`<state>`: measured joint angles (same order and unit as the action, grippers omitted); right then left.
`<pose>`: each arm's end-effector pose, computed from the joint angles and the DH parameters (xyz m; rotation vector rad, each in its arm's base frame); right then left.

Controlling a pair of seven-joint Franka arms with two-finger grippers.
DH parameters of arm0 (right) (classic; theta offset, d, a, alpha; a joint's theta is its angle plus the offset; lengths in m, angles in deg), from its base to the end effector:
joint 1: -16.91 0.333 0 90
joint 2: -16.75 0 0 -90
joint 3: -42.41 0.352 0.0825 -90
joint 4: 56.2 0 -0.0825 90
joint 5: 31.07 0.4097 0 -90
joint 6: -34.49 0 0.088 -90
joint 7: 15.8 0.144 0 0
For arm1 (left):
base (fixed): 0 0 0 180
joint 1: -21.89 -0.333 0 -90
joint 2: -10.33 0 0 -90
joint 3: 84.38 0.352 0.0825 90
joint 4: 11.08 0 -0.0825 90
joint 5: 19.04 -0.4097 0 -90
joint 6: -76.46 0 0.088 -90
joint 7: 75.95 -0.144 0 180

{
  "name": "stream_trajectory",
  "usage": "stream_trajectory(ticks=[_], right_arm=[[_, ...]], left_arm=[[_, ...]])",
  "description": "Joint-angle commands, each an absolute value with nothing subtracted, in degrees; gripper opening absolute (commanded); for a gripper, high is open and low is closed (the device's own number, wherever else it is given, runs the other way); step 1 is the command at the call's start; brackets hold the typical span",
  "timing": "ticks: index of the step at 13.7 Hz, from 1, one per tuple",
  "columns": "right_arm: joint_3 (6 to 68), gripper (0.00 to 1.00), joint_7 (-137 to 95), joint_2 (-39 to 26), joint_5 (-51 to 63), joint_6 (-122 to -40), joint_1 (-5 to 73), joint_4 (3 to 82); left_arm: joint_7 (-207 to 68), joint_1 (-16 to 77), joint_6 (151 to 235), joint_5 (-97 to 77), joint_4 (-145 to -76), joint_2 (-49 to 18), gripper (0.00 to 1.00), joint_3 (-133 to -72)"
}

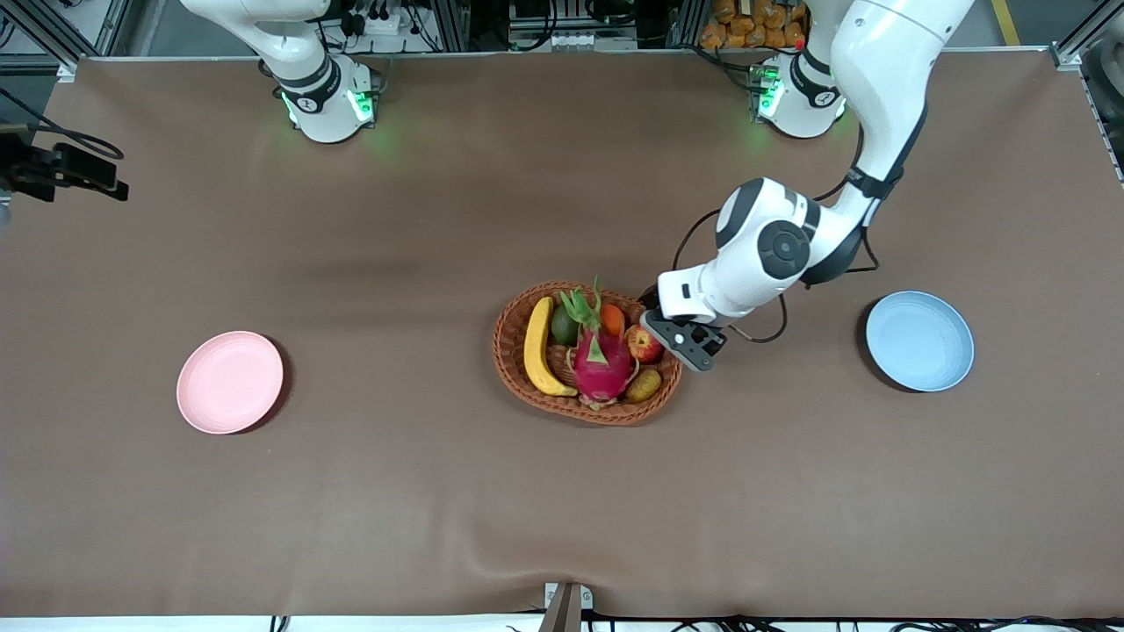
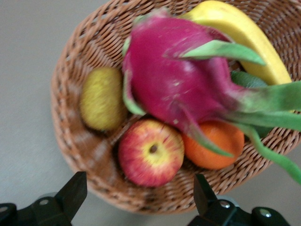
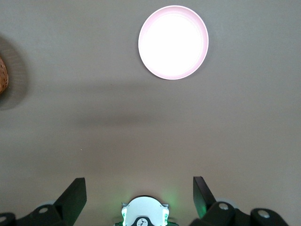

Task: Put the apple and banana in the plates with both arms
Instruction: 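Lower the left gripper into the basket and grasp the red apple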

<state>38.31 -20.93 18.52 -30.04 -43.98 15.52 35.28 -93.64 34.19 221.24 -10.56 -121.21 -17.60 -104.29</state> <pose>0.5369 -0.0493 0.6136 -3.0889 0.0064 0.2999 0.5803 -0.3546 0.2416 2.6943 -0.9932 0.1513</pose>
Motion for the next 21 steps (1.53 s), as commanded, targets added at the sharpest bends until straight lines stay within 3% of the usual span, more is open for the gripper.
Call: stream_trajectory(ticks=[1,14,15,17,19,21], right_arm=[[38.5,1.0,-20.8,17.7,-29.8,-44.6,15.9,35.5],[38.5,1.0,-20.9,13.5,-26.3,-46.1,16.9,35.6],[38.4,1.0,-20.9,13.5,-26.3,-46.1,16.9,35.6],[38.4,1.0,-20.9,13.4,-26.2,-46.2,17.0,36.0],[38.4,1.0,-20.9,13.2,-25.1,-46.5,17.2,36.3],[38.4,1.0,-20.9,12.4,-24.0,-46.6,17.3,36.5]], left_arm=[[-93.1,35.6,224.9,-10.3,-120.5,-19.5,1.0,-103.9],[-93.1,36.7,228.7,-13.6,-120.7,-23.2,0.99,-103.5],[-93.1,36.7,228.7,-13.7,-120.7,-23.2,0.96,-103.5],[-93.1,36.7,228.7,-14.6,-120.8,-23.2,0.79,-103.5],[-93.0,36.6,228.7,-16.8,-120.9,-23.3,0.53,-103.4],[-92.9,36.5,228.6,-16.8,-120.9,-23.2,0.43,-103.3]])
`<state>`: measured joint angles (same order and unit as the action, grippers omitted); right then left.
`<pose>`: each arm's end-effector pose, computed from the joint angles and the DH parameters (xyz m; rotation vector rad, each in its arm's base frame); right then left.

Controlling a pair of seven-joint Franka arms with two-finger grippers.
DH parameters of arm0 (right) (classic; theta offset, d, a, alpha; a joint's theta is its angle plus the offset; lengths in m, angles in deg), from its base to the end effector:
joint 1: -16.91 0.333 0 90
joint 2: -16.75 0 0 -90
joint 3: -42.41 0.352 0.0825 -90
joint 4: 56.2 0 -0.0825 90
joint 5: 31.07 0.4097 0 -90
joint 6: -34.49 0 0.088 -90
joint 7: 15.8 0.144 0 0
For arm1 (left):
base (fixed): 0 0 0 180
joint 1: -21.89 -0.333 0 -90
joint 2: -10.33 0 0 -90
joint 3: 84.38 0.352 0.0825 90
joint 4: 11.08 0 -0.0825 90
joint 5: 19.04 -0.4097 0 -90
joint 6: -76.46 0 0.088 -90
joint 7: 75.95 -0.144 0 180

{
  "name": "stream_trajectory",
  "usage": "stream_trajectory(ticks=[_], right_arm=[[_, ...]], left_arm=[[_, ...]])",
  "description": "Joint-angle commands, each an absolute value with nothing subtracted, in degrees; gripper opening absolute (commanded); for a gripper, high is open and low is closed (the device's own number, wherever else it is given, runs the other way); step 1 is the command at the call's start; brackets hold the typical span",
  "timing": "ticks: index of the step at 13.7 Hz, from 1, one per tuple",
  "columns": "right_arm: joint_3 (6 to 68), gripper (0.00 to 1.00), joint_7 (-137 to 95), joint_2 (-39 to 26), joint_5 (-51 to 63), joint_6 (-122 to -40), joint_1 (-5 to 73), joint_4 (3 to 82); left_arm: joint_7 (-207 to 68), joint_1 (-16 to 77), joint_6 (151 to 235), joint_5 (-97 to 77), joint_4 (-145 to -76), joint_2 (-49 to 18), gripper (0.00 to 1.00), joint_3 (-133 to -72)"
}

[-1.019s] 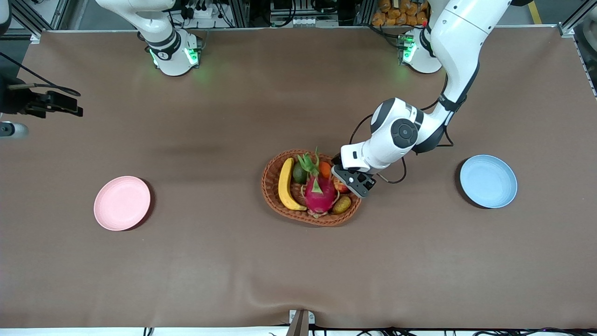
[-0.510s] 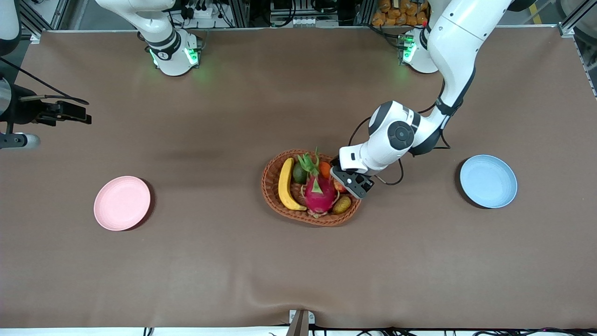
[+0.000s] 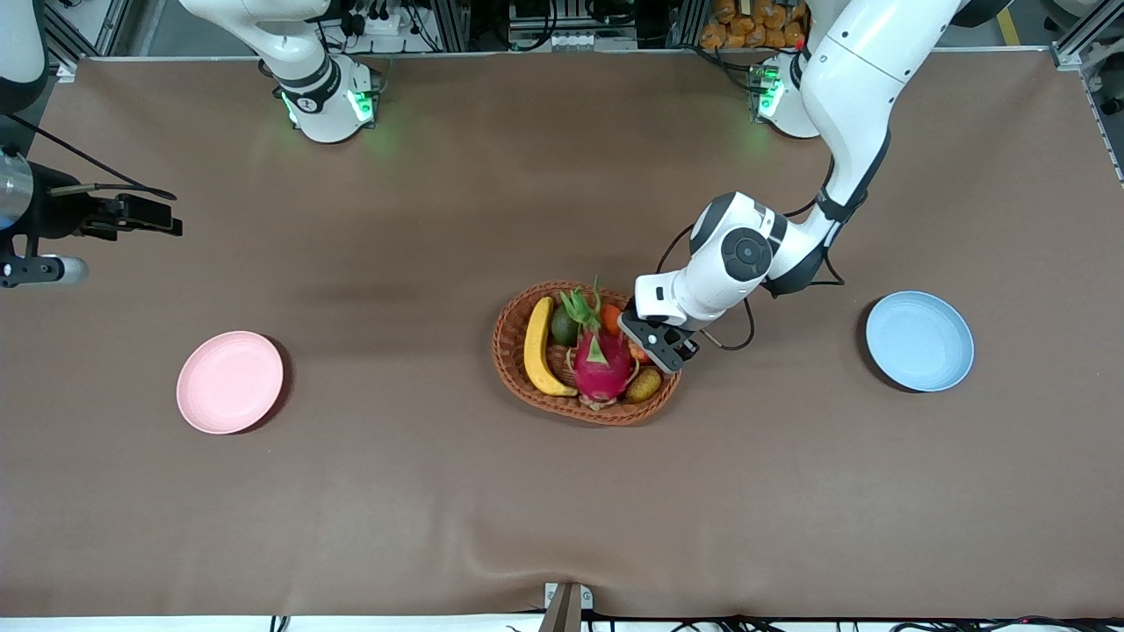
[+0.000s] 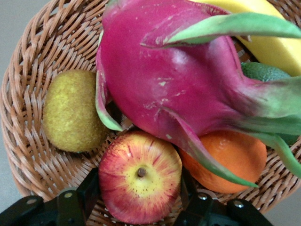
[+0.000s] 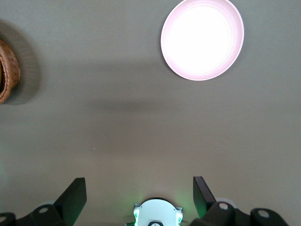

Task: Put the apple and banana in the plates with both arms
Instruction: 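Lower the left gripper into the basket and grasp the red apple, then carry the apple with the left gripper while the right gripper reaches the banana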

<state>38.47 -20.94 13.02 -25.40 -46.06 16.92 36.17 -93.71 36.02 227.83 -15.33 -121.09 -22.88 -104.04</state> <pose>0.5674 -0.0224 0.5558 -2.9997 -0.0354 0.3967 0.5754 -0.3722 0.1944 2.6812 -1.0974 0.2010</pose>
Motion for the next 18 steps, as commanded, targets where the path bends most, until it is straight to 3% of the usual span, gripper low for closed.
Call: stream_trajectory(ticks=[1,6,12,18], right_arm=[[38.4,1.0,-20.9,11.9,-23.4,-46.5,17.3,36.5],[38.4,1.0,-20.3,8.3,-19.8,-48.6,21.6,36.4],[38.5,1.0,-20.1,-1.5,-13.6,-60.2,29.9,36.4],[38.4,1.0,-4.7,-9.6,-13.1,-76.7,44.8,36.1]], left_arm=[[-92.7,36.4,228.5,-16.8,-120.9,-22.9,0.42,-103.3],[-88.7,36.0,221.2,-16.9,-120.7,-17.4,0.39,-103.7],[-83.7,34.1,210.9,-16.8,-120.8,-11.0,0.4,-103.9],[-85.2,21.9,205.5,-16.9,-123.1,-7.1,0.4,-104.0]])
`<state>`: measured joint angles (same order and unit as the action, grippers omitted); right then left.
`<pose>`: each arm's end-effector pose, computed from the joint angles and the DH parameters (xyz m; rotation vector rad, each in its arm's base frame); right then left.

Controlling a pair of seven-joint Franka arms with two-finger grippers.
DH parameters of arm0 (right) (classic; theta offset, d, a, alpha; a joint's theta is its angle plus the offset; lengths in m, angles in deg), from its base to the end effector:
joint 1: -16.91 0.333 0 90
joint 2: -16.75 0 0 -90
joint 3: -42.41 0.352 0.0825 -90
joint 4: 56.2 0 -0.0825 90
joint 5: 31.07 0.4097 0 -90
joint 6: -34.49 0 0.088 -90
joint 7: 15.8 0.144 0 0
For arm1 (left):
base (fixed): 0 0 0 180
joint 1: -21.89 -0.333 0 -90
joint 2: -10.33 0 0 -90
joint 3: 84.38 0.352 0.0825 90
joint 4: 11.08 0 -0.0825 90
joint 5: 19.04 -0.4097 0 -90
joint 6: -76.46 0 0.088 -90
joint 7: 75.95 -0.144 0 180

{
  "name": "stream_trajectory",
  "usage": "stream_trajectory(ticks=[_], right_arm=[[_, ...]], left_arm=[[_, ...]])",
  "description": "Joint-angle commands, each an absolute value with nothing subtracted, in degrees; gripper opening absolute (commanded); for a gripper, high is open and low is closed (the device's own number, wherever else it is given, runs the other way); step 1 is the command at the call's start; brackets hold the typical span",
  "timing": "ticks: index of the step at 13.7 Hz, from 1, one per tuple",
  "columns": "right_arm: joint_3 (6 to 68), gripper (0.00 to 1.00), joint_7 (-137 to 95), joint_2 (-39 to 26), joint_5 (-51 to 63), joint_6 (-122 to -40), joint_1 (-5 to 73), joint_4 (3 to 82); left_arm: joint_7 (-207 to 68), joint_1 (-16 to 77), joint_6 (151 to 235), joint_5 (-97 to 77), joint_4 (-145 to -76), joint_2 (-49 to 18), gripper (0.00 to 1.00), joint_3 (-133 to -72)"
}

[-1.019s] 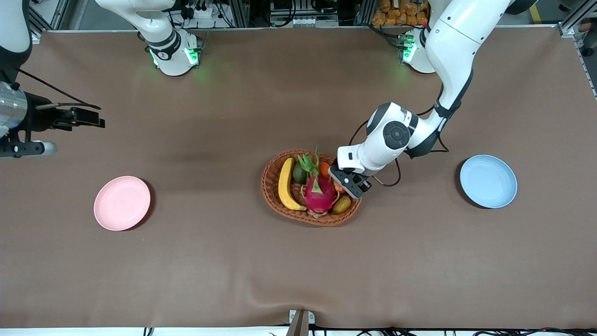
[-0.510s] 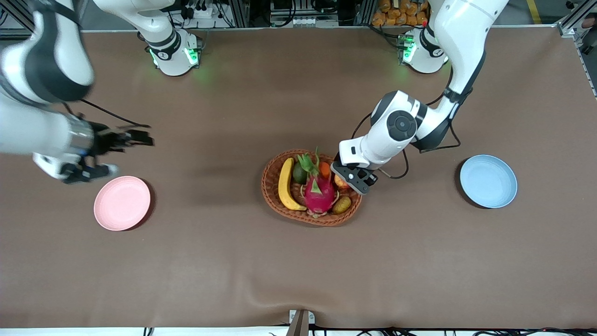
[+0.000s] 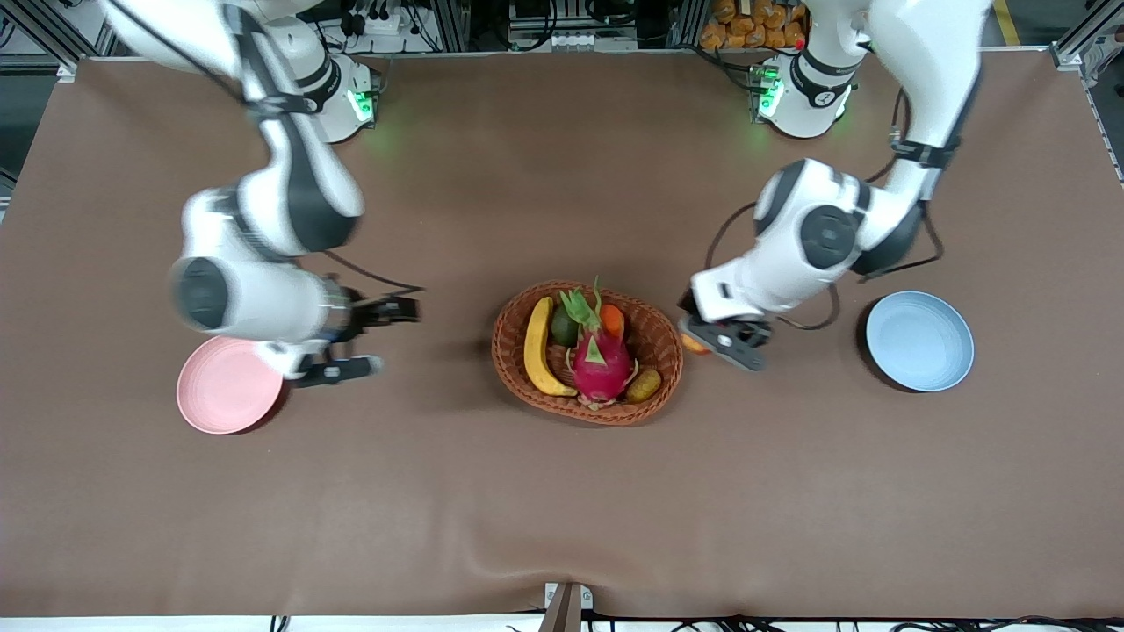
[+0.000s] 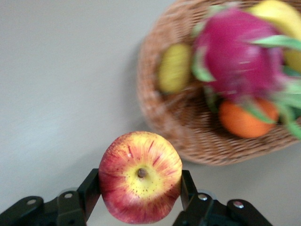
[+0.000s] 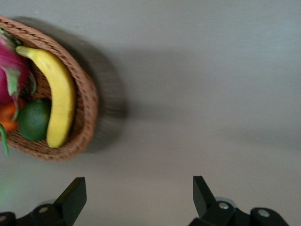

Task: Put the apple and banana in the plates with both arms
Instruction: 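Carry the apple with the left gripper while the right gripper reaches the banana, then lower the apple onto the blue plate while the right gripper grasps the banana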

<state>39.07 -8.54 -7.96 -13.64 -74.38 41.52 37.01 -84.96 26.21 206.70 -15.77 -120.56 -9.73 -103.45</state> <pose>0.6290 0.2838 0.3473 -2.9108 -0.1840 0.3131 0.6056 -0.2549 0.3075 2.8870 -0.7505 0.0144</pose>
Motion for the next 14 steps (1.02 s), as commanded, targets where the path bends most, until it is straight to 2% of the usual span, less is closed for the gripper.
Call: stream_trajectory(ticks=[1,6,9,12,14], right_arm=[[38.4,1.0,-2.2,-11.0,-13.1,-79.6,46.4,36.1],[38.4,1.0,10.3,-16.4,-12.9,-90.0,53.7,35.5],[38.4,1.0,15.5,-19.7,-12.8,-91.8,55.2,32.8],[38.4,0.92,18.7,-21.0,-13.1,-91.8,57.0,31.3],[38.4,0.78,18.7,-21.6,-13.1,-91.9,57.0,31.3]], left_arm=[[-85.2,20.0,205.3,-16.9,-123.8,-6.6,0.4,-104.0],[-84.8,10.1,203.5,-16.8,-123.8,-6.5,0.4,-103.9],[-85.3,6.1,202.9,-16.9,-124.7,-6.5,0.4,-103.8],[-85.6,2.9,202.3,-17.0,-124.8,-7.2,0.4,-103.5],[-85.7,0.6,202.5,-20.1,-124.6,-8.2,0.4,-103.5]])
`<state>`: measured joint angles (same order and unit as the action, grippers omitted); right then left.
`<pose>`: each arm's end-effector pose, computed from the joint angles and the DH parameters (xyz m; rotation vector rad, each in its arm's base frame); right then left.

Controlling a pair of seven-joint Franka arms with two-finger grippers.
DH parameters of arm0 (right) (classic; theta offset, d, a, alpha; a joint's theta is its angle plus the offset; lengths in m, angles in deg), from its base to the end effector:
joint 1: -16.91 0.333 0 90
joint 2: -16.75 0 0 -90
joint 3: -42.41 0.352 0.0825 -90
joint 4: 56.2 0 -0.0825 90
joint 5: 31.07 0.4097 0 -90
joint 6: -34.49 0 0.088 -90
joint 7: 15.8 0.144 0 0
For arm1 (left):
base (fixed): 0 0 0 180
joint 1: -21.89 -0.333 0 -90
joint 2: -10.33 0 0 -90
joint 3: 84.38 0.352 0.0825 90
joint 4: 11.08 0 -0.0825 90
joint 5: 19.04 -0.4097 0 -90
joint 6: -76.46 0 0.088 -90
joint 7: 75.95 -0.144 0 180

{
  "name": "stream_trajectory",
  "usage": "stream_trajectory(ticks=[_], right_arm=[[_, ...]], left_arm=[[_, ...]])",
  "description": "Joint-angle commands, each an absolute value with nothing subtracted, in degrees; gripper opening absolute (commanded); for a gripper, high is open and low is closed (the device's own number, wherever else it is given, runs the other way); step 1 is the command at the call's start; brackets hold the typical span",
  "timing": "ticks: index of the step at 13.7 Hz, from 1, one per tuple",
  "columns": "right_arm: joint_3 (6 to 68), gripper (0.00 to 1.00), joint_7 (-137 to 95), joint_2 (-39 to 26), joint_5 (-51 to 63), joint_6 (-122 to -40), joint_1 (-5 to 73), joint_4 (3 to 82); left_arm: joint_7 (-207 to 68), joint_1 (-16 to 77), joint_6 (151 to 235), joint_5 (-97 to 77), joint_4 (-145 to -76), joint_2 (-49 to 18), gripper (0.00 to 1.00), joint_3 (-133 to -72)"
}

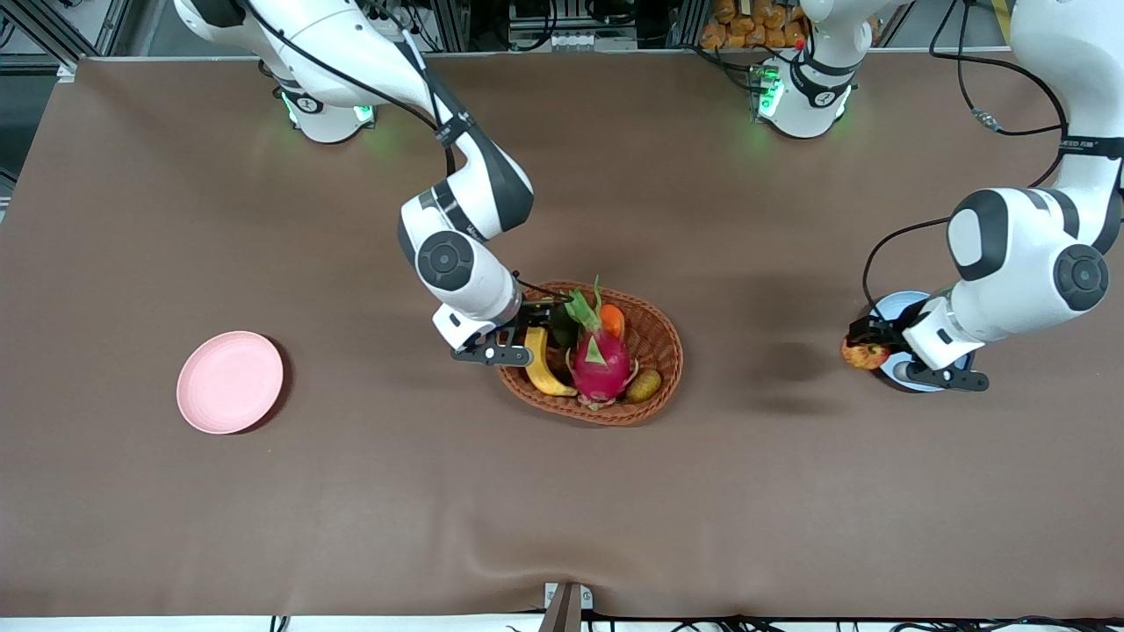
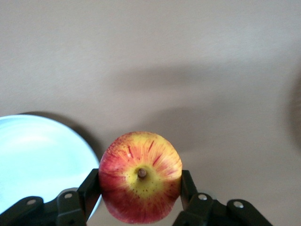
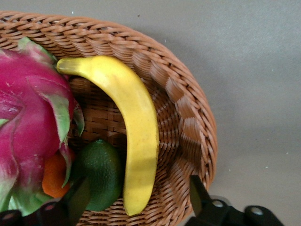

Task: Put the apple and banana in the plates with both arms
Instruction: 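Lower the apple onto the blue plate while the right gripper grasps the banana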

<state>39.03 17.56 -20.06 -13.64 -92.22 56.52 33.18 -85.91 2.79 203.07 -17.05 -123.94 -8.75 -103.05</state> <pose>0.5881 0.4615 0.2492 -2.9533 0.1761 0.1630 0.6281 0.0080 0.2855 2.9947 -0.1976 -0.0967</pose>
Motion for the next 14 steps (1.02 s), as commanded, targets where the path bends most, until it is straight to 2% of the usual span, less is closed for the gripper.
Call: stream_trajectory(ticks=[1,6,9,14], right_arm=[[38.4,0.74,18.7,-21.9,-13.1,-92.0,56.8,31.2],[38.4,0.73,18.3,-24.3,-13.1,-95.9,56.2,30.7],[38.4,0.74,18.8,-25.3,-13.1,-96.9,56.4,30.2],[38.4,0.74,18.8,-27.1,-13.1,-100.6,57.2,30.3]], left_arm=[[-85.8,-0.9,202.7,-21.8,-124.5,-8.3,0.4,-103.6],[-92.6,-7.6,203.1,-22.3,-125.7,-10.1,0.4,-103.6],[-96.3,-10.4,205.5,-22.5,-127.9,-10.3,0.44,-103.5],[-97.8,-12.1,208.4,-22.5,-128.2,-13.1,0.48,-103.5]])
